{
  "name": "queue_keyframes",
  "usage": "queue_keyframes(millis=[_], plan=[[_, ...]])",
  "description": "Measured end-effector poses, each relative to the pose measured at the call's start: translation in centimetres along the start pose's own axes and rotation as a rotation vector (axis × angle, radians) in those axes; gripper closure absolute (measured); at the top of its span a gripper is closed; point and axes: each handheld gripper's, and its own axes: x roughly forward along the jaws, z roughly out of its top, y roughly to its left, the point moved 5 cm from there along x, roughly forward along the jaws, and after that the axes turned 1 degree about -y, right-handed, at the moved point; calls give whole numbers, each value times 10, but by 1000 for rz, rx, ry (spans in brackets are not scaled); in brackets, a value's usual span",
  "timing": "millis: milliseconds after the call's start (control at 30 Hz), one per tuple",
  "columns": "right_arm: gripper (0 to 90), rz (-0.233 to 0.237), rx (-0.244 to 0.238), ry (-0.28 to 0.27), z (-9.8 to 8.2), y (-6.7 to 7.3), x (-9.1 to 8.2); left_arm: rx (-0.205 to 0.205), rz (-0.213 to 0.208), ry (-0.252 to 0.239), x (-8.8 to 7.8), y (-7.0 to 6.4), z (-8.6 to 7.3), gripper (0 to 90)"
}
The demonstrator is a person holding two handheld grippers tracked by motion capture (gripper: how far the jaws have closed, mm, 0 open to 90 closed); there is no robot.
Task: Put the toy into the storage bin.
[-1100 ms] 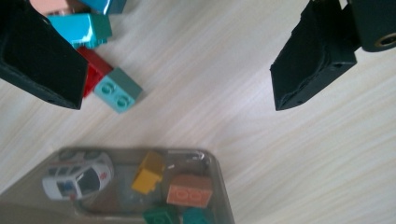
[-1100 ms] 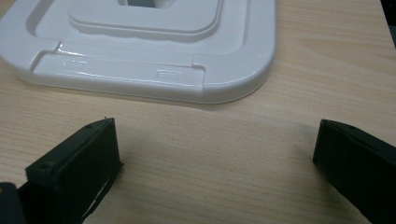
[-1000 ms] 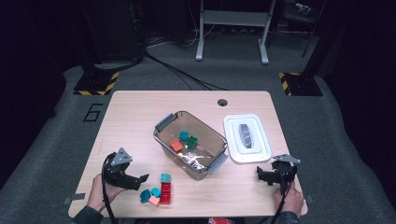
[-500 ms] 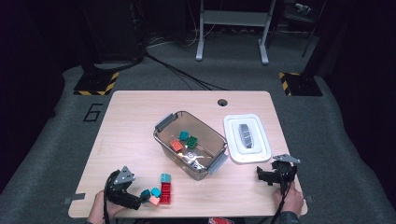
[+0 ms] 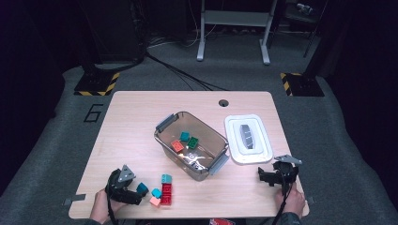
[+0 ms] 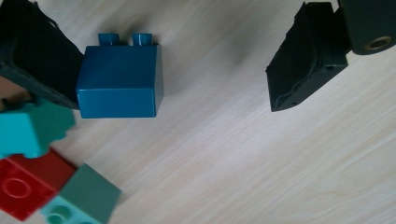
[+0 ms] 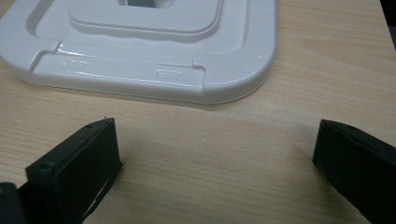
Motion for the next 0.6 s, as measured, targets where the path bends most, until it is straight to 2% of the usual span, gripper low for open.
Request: queue_keyframes(millis=[100, 167, 233, 267, 300, 333, 367, 433, 600], plan=[[0, 0, 0, 0, 0, 0, 0, -10, 19, -10, 0, 7, 2, 96], [0, 0, 0, 0, 0, 0, 0, -28, 5, -6, -1, 8, 3, 109], [0, 0, 0, 0, 0, 0, 0, -25, 8, -26, -1, 7, 6, 143], [0, 0, 0, 0, 0, 0, 0, -28, -15, -13, -2, 6, 7, 152], [0, 0, 0, 0, 0, 0, 0, -38, -29, -20, -1, 4, 8, 168], [0, 0, 0, 0, 0, 0, 0, -28, -36, -15, 0, 3, 8, 208], [0, 0, 0, 0, 0, 0, 0, -43, -37, -29, 2, 1, 8, 262], [0, 0, 0, 0, 0, 0, 0, -43, -50, -18, 2, 0, 8, 326], [0, 0, 0, -1, 0, 0, 0, -40, -41, -23, 4, -1, 9, 521]])
